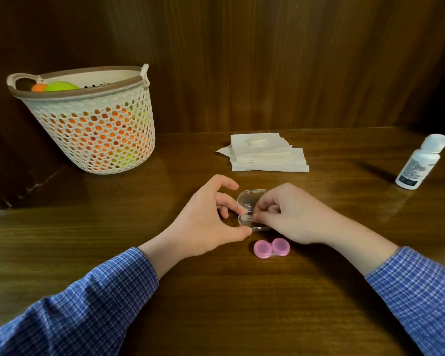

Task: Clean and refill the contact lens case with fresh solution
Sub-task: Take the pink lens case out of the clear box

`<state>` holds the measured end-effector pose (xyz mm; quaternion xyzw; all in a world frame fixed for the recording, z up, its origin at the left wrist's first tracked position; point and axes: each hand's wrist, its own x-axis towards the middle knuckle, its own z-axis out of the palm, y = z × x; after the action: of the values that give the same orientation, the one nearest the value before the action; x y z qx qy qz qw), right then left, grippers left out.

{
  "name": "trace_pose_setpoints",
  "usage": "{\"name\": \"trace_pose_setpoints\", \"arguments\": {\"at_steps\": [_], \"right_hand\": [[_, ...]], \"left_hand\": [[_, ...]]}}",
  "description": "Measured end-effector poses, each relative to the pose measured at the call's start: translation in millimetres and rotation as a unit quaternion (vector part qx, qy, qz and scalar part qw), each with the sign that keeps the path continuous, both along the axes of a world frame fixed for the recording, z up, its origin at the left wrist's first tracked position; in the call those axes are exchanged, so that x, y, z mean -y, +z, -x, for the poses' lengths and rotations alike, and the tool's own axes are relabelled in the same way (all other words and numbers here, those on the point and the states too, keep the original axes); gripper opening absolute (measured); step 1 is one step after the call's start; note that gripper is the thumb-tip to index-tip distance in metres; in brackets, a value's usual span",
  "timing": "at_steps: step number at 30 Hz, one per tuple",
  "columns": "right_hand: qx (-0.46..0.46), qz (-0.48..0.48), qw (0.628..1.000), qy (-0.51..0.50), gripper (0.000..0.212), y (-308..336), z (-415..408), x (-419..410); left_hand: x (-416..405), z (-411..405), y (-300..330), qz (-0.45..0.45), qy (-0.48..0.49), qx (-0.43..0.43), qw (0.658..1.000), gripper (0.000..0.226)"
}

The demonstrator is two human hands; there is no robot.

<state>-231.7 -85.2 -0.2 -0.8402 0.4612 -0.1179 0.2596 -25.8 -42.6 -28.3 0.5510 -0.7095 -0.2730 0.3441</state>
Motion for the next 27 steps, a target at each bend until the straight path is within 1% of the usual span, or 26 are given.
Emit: {"name": "trace_pose_setpoints", "arguments": {"at_steps": [4,8,13,17,21,24,27], "right_hand": [[-0.019,0.066,0.998,0.003,0.012,-4,0,-2],[-0.04,0.131,0.991,-0.001,0.011,-4,0,-2],[-0.031,0.16,0.987,-0.008,0.011,-7,1,-1],[0.001,0.178,0.984,-0.025,0.012,-9,2,0],[0.02,0.166,0.986,-0.03,0.009,-10,10,0],[0.02,0.115,0.993,-0.029,0.006,-9,16,-1],[0.064,0.067,0.995,-0.041,0.008,-10,13,0]], "left_hand": [[0,-1,-1,-0.005,0.003,-0.004,1.0,0.077],[1,1,-1,-0.009,0.004,-0.004,1.0,0.077],[1,1,-2,-0.007,0.01,-0.002,1.0,0.075],[1,1,-2,-0.003,0.01,-0.004,1.0,0.075],[1,1,-2,0.001,0.008,-0.005,1.0,0.075],[1,0,-2,0.002,0.006,-0.003,1.0,0.075],[1,0,-2,0.002,0.002,0.0,1.0,0.073]]}}
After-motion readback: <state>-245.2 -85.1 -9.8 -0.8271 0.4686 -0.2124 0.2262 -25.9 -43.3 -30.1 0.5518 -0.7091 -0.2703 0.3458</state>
